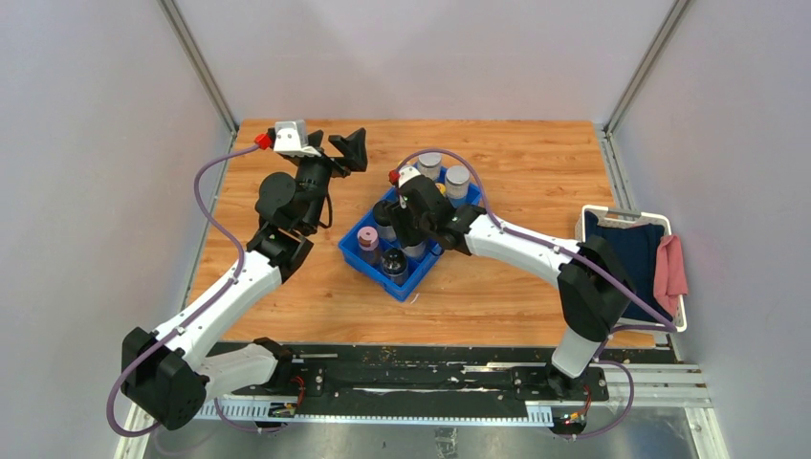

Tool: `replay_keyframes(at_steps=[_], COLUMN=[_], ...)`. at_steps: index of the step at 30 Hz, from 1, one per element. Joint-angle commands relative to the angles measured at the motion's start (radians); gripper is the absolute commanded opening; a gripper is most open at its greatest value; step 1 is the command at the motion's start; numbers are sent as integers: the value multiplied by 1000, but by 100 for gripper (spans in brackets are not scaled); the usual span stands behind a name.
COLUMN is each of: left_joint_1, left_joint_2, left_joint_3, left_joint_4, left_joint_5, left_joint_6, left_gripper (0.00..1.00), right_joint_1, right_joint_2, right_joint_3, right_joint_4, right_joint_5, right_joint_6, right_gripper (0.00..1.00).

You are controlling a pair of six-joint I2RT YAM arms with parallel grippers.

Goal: Organize the condiment bottles
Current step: Place the bottle in the storage box.

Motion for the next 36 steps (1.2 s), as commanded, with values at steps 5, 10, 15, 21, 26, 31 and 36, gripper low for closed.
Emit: replay_keyframes(at_steps=[5,10,15,21,26,31,36], left_joint_1=[5,5,5,5,5,7,21], left_joint_2=[-1,-2,1,8,24,80,158], left_joint_3=[-15,-17,-13,4,79,223,375], left_joint_4=[37,36,36,34,-24,-150,-268], left_joint_5=[-10,-9,-5,-4,-20,-11,-24], left_joint_6=[-20,-26,-27,-26,1,90,180], left_gripper=[100,100,100,100,100,100,100], right_joint_1=[-9,-9,-8,-5,-4,-10,-47], right_joint_2=[-8,-21,-40,-90,-137,-191,-259], right_joint_3=[-14,-11,3,43,122,216,254], right_joint_4=[22,19,14,-6,-36,-65,-69], right_joint_5=[3,1,2,8,14,69,186], right_joint_6=[-22,-23,-32,-48,-84,-173,-267], right_gripper=[79,84,85,85,85,85,93])
